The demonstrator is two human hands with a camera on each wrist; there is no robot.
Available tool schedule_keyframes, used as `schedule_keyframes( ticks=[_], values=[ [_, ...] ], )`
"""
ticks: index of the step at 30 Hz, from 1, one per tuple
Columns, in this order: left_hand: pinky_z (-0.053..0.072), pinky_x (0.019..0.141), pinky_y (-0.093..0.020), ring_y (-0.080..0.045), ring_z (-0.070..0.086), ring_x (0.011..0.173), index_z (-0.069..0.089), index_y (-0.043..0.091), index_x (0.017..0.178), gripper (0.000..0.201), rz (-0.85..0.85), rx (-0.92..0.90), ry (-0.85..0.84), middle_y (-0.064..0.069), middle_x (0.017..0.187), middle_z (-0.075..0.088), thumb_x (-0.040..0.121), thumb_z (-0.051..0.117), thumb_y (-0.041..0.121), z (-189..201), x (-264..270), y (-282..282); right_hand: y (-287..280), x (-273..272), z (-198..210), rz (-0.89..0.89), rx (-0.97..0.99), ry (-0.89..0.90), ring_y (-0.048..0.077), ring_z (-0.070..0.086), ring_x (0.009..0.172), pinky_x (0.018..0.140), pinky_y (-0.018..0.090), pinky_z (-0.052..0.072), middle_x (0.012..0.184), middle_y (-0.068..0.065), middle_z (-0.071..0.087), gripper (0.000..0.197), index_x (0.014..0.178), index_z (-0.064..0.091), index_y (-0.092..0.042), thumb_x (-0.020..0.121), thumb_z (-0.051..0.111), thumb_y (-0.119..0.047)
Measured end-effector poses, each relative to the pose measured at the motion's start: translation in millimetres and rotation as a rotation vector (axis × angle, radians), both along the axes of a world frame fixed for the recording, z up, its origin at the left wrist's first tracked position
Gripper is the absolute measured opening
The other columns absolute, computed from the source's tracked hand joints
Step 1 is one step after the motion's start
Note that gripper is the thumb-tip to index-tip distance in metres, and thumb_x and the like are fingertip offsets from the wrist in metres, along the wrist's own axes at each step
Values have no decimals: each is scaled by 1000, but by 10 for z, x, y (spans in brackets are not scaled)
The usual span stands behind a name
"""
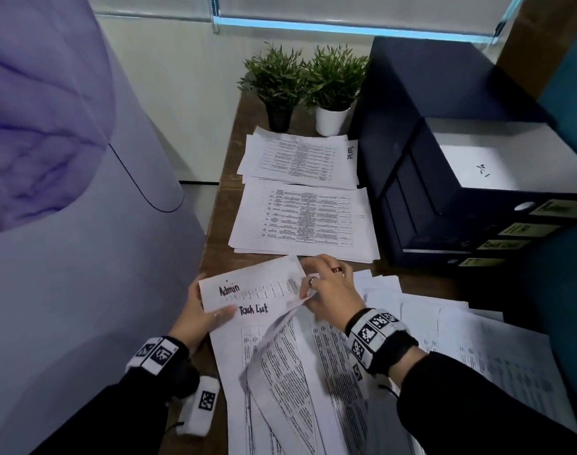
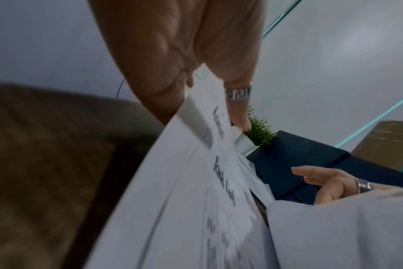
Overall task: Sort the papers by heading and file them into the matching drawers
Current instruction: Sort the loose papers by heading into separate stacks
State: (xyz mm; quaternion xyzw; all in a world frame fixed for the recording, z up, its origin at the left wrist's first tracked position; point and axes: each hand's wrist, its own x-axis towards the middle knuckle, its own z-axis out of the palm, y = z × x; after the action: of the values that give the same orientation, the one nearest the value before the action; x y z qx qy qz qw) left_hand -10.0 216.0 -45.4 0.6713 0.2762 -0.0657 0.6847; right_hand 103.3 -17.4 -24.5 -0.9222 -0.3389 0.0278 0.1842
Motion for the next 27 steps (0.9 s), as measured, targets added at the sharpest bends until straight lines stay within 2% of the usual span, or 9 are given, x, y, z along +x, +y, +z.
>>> schedule_keyframes(
  ticks=[3,7,9,12,15,18,22,25,27],
  values=[
    [46,97,-46,-15,68,91,61,10,114,63,-251,43,139,-2,107,71,58,87,23,-43,-85,-142,-97,16,-52,11,-17,16,4,20,119,89,25,9,124,-10,55,4,75,70,-24,74,68,-21],
    [49,90,-41,-30,63,100,62,1,114,34,1,168,189,-18,116,64,81,67,11,-141,-67,-198,-159,-62,-86,53,7,16,17,61,107,84,28,18,96,-10,70,26,58,64,-29,48,82,-12],
    [48,94,-50,-33,64,99,65,3,106,25,117,96,151,-22,115,65,85,63,16,-120,-49,-214,-174,-63,-62,32,7,14,13,56,115,92,27,16,106,-11,67,20,71,69,-28,61,80,-16],
    [44,98,-53,-33,62,103,64,7,106,39,189,-8,143,-19,116,65,87,54,39,-3,-8,-226,-260,-47,20,-20,-69,187,9,27,136,108,33,12,139,-9,45,30,118,59,-22,88,57,-27],
    [42,102,-51,-28,60,109,66,21,104,44,107,36,109,-9,118,65,84,45,53,171,29,-200,-328,-25,18,-102,-160,363,15,22,140,111,44,19,149,-3,30,70,145,22,-27,86,58,-28],
    [53,82,-40,-19,68,87,68,27,87,30,169,111,6,-2,96,73,94,43,41,515,66,-220,-397,-38,-38,-137,-217,453,20,23,138,110,45,24,150,-1,23,90,148,5,-28,81,64,-25],
    [46,59,-10,-7,58,65,57,29,73,30,209,360,-155,11,74,61,97,40,27,1169,130,-273,-444,-52,-114,-113,-324,516,22,14,142,112,45,21,155,-1,13,93,148,5,-26,78,67,-34],
    [34,70,-27,-22,52,86,63,6,91,31,225,709,-288,-14,90,63,99,36,20,1458,253,-50,-387,-30,-120,-114,-372,509,22,5,144,113,48,19,156,-2,6,94,147,11,-26,76,69,-39],
    [28,67,-25,-19,54,89,57,-9,104,33,273,808,-422,-19,99,65,98,39,19,1622,345,184,-331,22,-75,-156,-316,487,20,9,143,112,47,22,155,-3,11,90,146,20,-21,74,71,-39]
  ],
)
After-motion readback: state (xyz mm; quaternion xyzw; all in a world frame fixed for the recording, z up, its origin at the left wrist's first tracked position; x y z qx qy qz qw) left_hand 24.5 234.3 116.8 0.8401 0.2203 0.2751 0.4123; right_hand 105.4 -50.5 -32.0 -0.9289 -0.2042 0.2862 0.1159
